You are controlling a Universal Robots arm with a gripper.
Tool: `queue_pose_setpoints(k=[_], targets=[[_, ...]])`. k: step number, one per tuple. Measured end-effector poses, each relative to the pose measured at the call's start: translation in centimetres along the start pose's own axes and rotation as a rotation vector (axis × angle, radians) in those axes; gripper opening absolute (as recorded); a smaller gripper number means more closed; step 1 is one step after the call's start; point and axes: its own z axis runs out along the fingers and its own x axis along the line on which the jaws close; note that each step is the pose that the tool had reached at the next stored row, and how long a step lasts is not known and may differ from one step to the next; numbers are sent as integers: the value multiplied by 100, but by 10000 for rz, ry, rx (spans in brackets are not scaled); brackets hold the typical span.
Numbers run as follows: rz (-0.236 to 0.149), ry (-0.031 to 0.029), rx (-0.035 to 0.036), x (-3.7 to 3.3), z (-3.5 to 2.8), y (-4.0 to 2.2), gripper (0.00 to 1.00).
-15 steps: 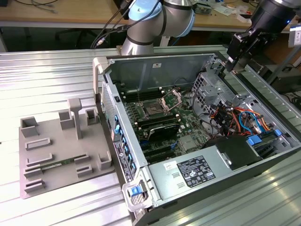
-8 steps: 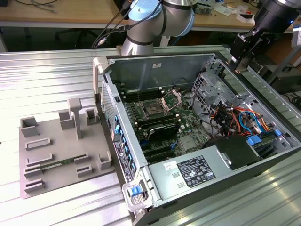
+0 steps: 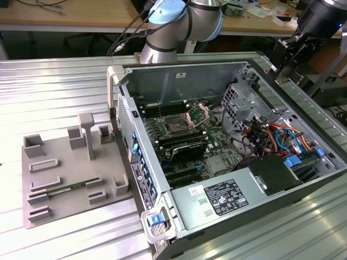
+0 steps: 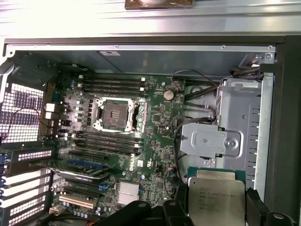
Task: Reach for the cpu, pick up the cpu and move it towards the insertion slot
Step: 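Pick up the cpu and move it towards the insertion slot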
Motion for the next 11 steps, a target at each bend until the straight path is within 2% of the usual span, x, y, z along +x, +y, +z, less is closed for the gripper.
queue_pose_setpoints(k=[11], targets=[[0,0,0,-166,-1,-18,55]])
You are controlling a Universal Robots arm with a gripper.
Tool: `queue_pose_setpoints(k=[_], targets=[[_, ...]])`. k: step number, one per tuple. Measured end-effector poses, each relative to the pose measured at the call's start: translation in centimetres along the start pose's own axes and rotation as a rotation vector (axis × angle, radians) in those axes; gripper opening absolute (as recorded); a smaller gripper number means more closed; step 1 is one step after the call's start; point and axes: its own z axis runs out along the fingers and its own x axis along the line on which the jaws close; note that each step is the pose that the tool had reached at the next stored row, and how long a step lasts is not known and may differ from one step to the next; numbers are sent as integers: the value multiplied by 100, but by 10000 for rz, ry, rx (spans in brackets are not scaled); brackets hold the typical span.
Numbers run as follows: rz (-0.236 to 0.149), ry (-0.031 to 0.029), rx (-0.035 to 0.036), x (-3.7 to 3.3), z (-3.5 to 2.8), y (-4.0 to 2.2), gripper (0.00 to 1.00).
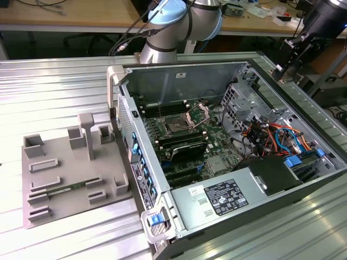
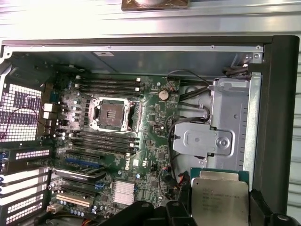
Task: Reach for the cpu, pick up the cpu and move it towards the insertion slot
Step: 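Pick up the cpu and move it towards the insertion slot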
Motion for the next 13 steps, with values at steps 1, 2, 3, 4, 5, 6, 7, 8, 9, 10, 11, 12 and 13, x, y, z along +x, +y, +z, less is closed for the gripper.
queue_pose_setpoints(k=[1,2,3,4,5,6,7,8,9,10,11,12,13], targets=[[1,0,1,-21,0,-2,55],[1,0,1,-34,0,-4,55],[1,0,1,-48,0,-5,55],[1,0,0,-62,0,-7,55],[1,0,0,-78,0,-8,55],[0,0,0,-98,0,-10,55],[0,0,0,-111,0,-12,55],[0,0,0,-119,0,-13,55],[0,0,0,-120,0,-12,55],[0,0,0,-121,0,-12,55],[1,0,0,-121,0,-13,55],[0,0,-1,-121,0,-13,55],[0,0,-1,-121,0,-13,55]])
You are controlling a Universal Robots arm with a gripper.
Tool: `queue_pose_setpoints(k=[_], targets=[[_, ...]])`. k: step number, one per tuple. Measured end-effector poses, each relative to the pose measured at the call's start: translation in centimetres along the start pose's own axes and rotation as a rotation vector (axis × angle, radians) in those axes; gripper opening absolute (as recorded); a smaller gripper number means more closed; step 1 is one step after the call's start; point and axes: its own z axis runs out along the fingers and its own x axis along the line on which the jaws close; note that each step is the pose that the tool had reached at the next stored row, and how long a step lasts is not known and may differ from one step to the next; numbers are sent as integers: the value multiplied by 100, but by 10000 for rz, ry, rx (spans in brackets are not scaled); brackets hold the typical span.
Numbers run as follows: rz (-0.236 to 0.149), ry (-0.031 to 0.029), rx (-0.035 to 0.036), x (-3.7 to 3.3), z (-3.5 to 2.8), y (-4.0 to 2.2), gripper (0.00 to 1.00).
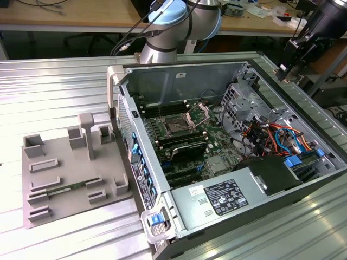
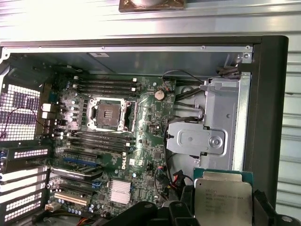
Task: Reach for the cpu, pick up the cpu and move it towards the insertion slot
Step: 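Pick up the cpu and move it towards the insertion slot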
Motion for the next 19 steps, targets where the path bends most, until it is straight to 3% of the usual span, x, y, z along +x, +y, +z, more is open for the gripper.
queue_pose_setpoints(k=[4,11,19], targets=[[0,-1,1,22,0,2,55],[0,-4,0,319,4,33,55],[0,-4,1,476,7,50,55]])
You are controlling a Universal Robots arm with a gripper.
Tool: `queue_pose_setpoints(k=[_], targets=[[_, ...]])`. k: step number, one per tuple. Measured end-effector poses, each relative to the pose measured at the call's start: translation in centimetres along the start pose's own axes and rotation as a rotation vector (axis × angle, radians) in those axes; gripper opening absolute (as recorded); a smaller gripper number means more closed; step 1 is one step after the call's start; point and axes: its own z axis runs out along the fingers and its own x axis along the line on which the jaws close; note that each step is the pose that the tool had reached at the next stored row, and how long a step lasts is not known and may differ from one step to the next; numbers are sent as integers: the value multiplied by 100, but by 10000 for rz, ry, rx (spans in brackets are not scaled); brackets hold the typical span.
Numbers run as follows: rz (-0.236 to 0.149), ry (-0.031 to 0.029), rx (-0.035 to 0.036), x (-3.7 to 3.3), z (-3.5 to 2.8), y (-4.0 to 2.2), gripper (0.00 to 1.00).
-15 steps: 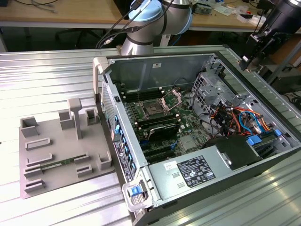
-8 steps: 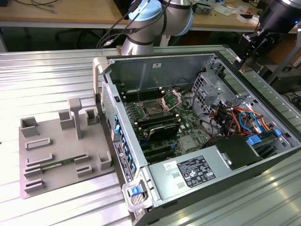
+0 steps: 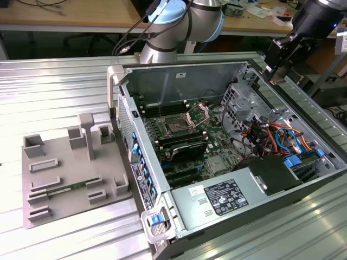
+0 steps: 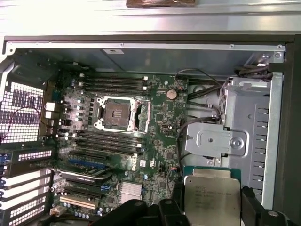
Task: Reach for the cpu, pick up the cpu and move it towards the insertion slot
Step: 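Pick up the cpu and move it towards the insertion slot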
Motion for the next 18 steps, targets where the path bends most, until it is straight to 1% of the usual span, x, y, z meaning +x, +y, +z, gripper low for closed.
queue_pose_setpoints(k=[2,12,18], targets=[[1,-1,0,50,1,5,55],[-1,-1,-1,212,5,22,55],[0,0,-1,326,9,34,55]])
